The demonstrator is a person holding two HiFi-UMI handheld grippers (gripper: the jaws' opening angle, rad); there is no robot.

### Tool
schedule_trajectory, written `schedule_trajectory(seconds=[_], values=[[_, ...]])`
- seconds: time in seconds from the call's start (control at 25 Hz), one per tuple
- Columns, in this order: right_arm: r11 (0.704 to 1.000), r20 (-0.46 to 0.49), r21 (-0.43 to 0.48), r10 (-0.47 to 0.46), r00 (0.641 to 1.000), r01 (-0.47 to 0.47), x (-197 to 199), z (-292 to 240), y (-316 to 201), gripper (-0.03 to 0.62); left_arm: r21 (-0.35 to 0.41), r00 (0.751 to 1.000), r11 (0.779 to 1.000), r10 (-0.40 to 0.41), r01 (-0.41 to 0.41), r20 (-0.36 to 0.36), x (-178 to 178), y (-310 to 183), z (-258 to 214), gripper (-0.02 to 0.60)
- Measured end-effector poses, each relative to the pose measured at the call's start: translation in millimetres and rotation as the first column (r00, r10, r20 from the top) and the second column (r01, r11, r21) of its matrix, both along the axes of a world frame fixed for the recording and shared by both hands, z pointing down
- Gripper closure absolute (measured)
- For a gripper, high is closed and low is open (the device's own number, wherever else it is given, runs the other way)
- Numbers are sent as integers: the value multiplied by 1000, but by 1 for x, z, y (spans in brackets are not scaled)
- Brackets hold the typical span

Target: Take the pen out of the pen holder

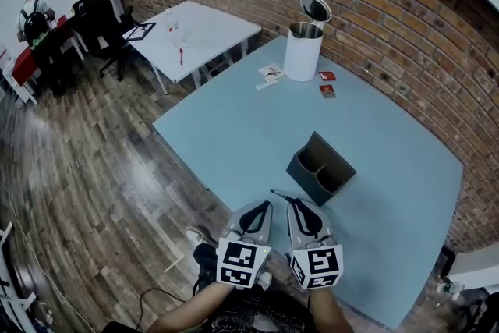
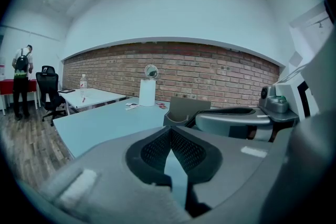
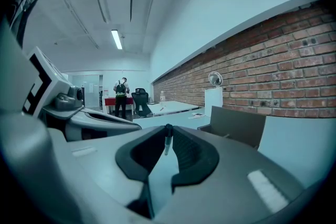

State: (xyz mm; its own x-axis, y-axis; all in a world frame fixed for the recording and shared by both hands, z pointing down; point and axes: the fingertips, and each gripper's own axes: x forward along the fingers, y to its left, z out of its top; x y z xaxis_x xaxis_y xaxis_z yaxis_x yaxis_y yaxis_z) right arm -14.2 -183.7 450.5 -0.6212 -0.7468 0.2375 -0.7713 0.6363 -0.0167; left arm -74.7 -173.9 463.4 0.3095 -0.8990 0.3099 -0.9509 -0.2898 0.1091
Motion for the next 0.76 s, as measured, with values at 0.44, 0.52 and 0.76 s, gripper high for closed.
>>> schedule_trajectory(seconds=[0.44, 0.52, 0.76], values=[[1000, -2, 1, -2, 1000, 2, 1, 0, 3, 546, 1, 1000, 1000, 2, -2, -1, 2, 2, 0, 577], [1000, -1, 1, -2, 1000, 2, 1, 0, 2, 546, 0, 1000, 1000, 3, -3, -1, 2, 2, 1, 577], [1000, 3, -4, 0, 1000, 0, 7, 2, 1, 546, -1, 1000, 1000, 7, -7, 0, 9, 2, 2, 577]])
